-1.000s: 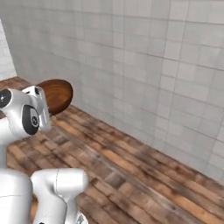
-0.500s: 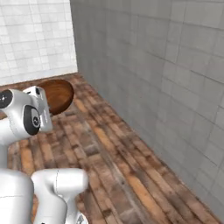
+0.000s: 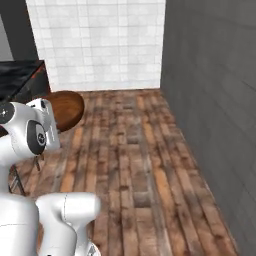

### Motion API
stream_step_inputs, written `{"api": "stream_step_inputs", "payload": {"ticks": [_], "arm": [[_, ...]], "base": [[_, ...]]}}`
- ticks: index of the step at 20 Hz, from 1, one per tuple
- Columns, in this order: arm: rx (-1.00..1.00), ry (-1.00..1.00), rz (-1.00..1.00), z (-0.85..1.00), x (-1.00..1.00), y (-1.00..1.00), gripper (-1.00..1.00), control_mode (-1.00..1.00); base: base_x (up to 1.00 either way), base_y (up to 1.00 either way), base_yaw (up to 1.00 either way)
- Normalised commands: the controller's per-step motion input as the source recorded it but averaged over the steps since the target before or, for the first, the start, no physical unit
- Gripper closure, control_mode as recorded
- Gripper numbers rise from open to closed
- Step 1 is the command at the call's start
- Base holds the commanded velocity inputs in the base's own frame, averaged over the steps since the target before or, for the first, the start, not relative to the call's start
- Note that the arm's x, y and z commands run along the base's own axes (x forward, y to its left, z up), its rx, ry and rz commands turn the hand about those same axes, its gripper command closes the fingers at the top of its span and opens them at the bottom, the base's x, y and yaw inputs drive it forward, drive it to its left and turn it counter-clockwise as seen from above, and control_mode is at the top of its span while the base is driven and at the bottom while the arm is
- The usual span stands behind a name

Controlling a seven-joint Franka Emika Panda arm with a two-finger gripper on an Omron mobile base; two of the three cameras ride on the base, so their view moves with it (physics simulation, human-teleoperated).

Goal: Move the bowls from the cabinet to the plates on the dining table.

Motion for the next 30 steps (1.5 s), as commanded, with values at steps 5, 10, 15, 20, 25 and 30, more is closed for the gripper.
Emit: {"api": "stream_step_inputs", "payload": {"ticks": [5,10,15,20,25,30], "arm": [[0.0,0.0,0.0,0.0,0.0,0.0,1.0,1.0],[0.0,0.0,0.0,0.0,0.0,0.0,1.0,1.0],[0.0,0.0,0.0,0.0,0.0,0.0,1.0,1.0],[0.0,0.0,0.0,0.0,0.0,0.0,1.0,1.0],[0.0,0.0,0.0,0.0,0.0,0.0,1.0,1.0],[0.0,0.0,0.0,0.0,0.0,0.0,1.0,1.0]], "base": [[1.0,-0.14,0.65],[1.0,-0.21,0.64],[0.71,-0.43,0.61],[0.27,-0.8,0.54],[0.38,-0.87,0.53],[0.4,-0.89,0.53]]}}
